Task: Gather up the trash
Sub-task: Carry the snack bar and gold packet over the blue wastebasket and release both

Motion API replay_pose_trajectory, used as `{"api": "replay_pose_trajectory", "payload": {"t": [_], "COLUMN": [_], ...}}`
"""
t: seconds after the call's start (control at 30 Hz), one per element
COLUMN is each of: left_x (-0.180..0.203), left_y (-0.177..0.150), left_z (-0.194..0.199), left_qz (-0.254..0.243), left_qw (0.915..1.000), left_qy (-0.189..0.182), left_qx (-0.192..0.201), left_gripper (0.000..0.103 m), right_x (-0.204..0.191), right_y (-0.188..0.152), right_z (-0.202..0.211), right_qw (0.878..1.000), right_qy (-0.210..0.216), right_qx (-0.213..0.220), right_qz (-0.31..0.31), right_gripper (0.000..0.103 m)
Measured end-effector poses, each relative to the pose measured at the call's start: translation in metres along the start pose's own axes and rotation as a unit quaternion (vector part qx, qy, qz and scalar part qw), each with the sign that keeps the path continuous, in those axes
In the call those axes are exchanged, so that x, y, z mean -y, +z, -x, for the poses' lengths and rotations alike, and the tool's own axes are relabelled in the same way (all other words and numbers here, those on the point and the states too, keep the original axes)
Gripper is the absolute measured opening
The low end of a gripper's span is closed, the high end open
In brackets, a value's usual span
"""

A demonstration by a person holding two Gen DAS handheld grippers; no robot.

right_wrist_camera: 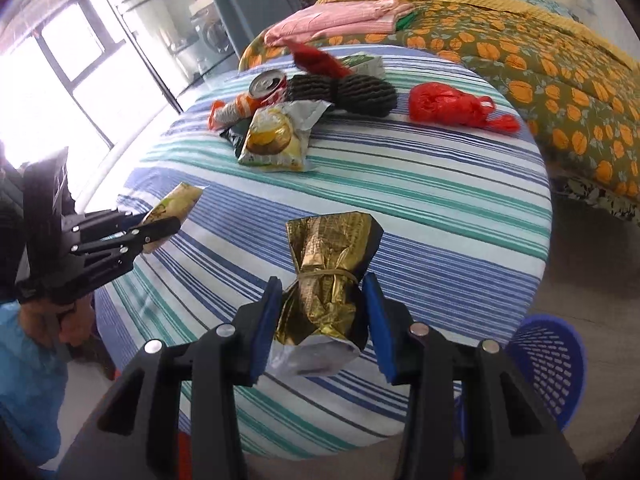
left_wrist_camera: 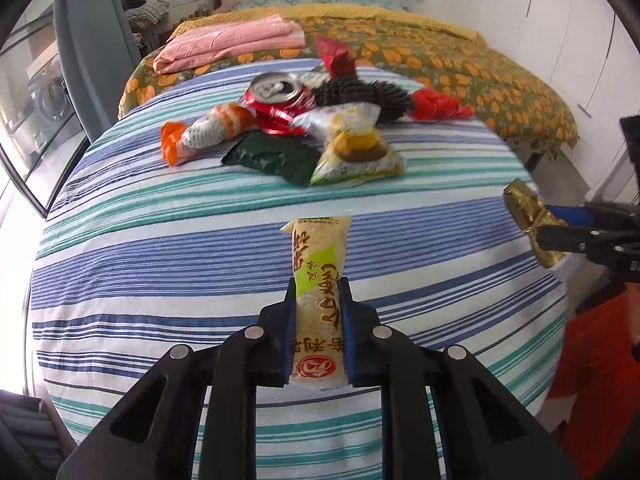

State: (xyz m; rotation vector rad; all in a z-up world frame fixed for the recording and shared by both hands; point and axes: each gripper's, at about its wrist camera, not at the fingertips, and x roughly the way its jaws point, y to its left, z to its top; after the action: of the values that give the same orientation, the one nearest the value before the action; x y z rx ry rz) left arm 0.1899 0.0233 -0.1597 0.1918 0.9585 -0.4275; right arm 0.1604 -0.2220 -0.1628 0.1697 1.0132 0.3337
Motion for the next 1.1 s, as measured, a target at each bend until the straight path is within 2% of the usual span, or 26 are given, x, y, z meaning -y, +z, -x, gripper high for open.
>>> {"api": "replay_pose_trajectory", "payload": {"t": [0.13, 0.27, 0.47, 0.57, 0.73, 0.83, 1.1], "left_x": [0.033, 0.081, 0.168, 0.212, 0.284, 0.316, 0.359], "left_y": [0.01, 0.022, 0.036, 0.039, 0.039, 0.034, 0.023], "left_z": [0.015, 0.022, 0.017, 0.01, -0.016, -0.04, -0.107], "left_qz": [-0.005, -0.017, -0.036, -0.053, -0.077, -0.085, -0.086], "left_qw": [0.9994, 0.9971, 0.9887, 0.9842, 0.9786, 0.9774, 0.9772], "left_qy": [-0.029, -0.068, -0.142, -0.167, -0.191, -0.193, -0.186], "left_qx": [0.018, 0.03, 0.033, 0.027, 0.003, -0.015, -0.056], "left_gripper": [0.017, 0.018, 0.018, 0.018, 0.018, 0.018, 0.019], "right_x": [0.031, 0.07, 0.137, 0.167, 0.218, 0.241, 0.277], "right_y": [-0.006, -0.017, -0.044, -0.061, -0.092, -0.111, -0.133], "right_z": [0.021, 0.049, 0.082, 0.088, 0.088, 0.088, 0.089], "right_qw": [0.999, 0.996, 0.99, 0.985, 0.974, 0.969, 0.962], "right_qy": [0.009, -0.011, -0.08, -0.112, -0.146, -0.15, -0.131], "right_qx": [0.024, 0.047, 0.057, 0.055, 0.049, 0.046, 0.039], "right_qz": [-0.042, -0.073, -0.104, -0.12, -0.165, -0.192, -0.236], "right_gripper": [0.041, 0.041, 0.041, 0.041, 0.041, 0.041, 0.041]}}
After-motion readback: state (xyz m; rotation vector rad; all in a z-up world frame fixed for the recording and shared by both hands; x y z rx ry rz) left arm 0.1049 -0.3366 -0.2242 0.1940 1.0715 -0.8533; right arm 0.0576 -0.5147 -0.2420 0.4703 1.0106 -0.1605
